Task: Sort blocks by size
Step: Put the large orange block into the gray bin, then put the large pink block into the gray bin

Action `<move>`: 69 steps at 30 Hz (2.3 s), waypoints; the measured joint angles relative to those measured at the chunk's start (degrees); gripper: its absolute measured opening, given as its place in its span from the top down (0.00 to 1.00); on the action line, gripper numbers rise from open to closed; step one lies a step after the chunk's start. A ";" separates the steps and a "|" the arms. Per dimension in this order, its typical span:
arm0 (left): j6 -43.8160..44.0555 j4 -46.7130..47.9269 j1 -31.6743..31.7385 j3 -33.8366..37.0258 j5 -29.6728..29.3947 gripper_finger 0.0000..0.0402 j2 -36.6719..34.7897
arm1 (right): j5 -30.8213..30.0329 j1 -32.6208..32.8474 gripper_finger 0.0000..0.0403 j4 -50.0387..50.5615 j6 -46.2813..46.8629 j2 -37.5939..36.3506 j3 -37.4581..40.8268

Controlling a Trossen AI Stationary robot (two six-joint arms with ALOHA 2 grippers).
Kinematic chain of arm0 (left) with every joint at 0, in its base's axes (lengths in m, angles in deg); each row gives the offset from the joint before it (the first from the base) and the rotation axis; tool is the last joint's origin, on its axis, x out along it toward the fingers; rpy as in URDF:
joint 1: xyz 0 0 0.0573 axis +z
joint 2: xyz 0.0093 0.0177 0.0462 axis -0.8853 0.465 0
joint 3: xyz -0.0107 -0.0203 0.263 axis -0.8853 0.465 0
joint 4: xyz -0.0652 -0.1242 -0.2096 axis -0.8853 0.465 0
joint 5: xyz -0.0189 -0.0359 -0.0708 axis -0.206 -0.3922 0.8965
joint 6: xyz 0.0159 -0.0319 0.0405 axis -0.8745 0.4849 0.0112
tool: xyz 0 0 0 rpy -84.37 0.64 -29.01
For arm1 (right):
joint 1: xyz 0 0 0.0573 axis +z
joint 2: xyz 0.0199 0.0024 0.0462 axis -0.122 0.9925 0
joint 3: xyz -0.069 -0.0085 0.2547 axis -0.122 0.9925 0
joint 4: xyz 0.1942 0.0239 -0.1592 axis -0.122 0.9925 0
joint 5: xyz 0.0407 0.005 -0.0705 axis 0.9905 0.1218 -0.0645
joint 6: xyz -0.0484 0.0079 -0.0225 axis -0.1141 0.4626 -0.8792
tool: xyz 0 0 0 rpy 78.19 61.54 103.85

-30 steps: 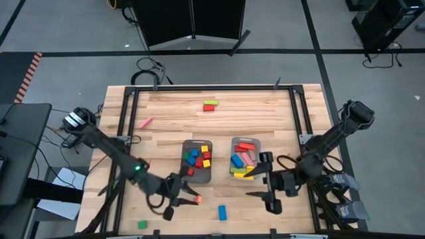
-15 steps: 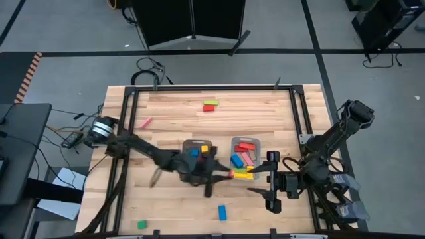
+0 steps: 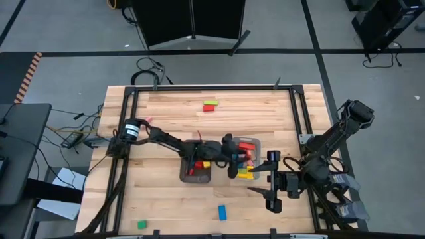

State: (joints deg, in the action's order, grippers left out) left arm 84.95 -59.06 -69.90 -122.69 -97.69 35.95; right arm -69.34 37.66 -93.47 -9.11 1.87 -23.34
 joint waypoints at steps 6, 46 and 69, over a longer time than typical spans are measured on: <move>-0.98 3.94 0.65 0.17 2.39 0.34 -1.43 | -0.15 0.00 0.39 -0.01 0.00 0.00 0.00; 23.70 114.91 21.86 16.94 -14.03 0.52 -52.44 | 1.03 -9.86 0.37 19.38 26.16 4.02 -2.40; 3.71 109.25 40.90 17.99 -7.21 0.52 -44.31 | 1.86 -6.43 0.38 20.32 25.97 4.02 -2.43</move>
State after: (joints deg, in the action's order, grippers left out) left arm 88.66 50.19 -28.99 -104.70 -104.90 -8.36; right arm -67.47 31.23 -73.15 16.86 5.89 -25.76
